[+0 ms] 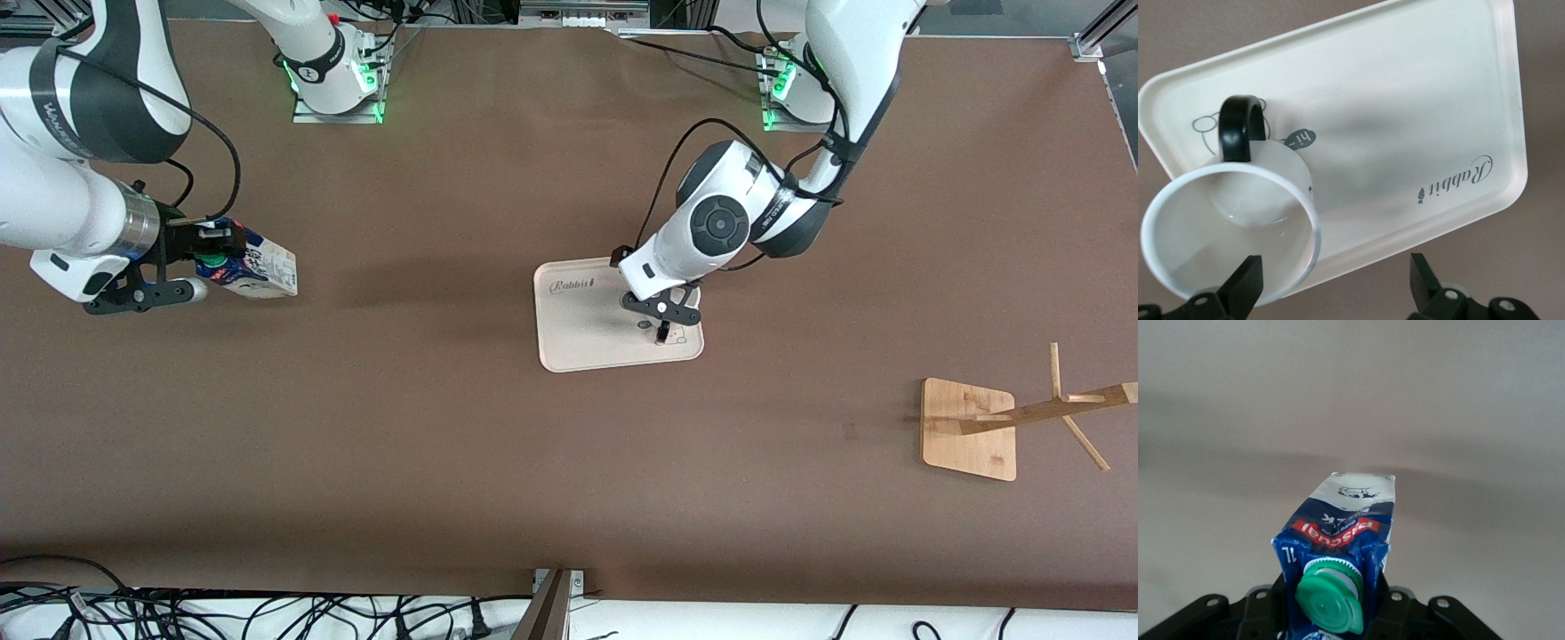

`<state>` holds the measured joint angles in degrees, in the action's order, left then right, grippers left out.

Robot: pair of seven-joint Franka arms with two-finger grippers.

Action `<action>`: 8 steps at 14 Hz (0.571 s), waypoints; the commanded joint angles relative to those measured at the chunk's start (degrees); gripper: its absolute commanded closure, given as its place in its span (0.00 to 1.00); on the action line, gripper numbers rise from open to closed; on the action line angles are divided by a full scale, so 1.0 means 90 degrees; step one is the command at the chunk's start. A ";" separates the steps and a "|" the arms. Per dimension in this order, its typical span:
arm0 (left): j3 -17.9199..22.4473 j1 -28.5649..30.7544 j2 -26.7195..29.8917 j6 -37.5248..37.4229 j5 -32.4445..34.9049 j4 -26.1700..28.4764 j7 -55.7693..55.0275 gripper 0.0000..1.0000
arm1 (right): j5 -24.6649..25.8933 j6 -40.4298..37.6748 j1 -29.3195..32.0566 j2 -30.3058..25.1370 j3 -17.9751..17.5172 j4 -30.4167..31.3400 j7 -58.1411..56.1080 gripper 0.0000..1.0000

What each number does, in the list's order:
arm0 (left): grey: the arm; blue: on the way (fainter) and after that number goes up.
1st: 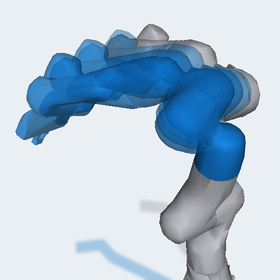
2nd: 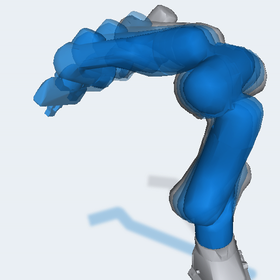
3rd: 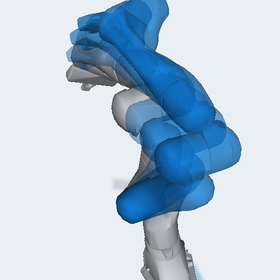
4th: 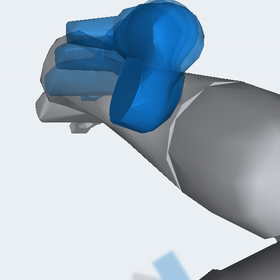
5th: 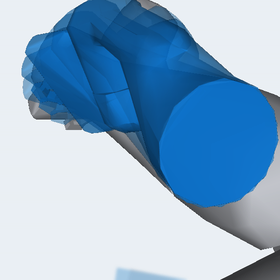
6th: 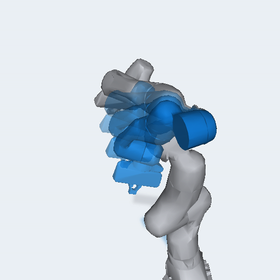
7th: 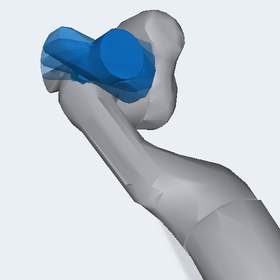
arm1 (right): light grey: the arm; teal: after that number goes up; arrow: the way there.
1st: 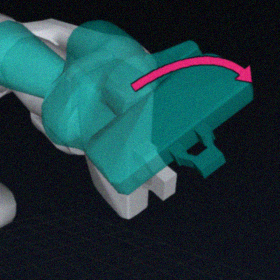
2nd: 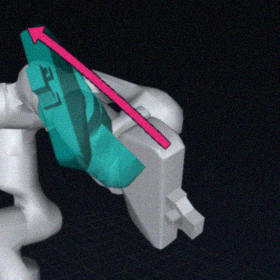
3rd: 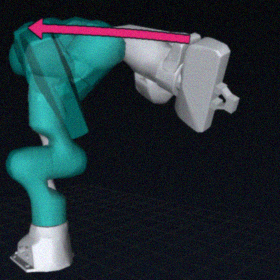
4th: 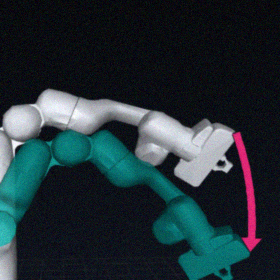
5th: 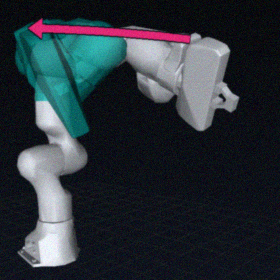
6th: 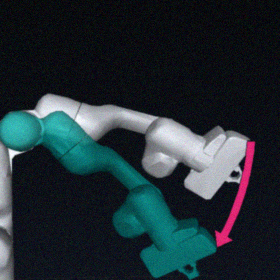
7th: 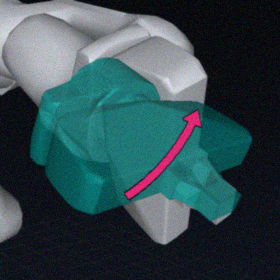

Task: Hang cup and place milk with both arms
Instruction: 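Carry the carton aside with the right gripper while the left gripper lifts the mug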

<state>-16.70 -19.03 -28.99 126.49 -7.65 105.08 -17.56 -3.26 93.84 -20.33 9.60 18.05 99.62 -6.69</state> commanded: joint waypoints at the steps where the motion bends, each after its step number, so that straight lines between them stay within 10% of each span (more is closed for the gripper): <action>1: 0.0039 -0.0064 -0.0001 0.0086 0.0487 0.0014 0.0056 0.33 | -0.0009 0.0519 0.0110 -0.0383 -0.0062 0.0795 0.0089 0.55; 4: 0.0039 -0.0074 -0.0099 0.0056 0.0596 0.0063 0.0085 0.94 | -0.0009 0.1114 0.0149 -0.0500 -0.0043 0.1371 0.0060 0.55; 8: 0.0049 -0.0064 -0.0119 0.0027 0.0782 0.0063 0.0085 1.00 | -0.0009 0.1671 0.0178 -0.0501 -0.0004 0.1772 0.0011 0.55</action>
<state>-16.68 -19.14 -30.28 126.86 -1.92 105.45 -17.42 -3.26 106.10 -19.31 7.62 18.30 112.12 -6.69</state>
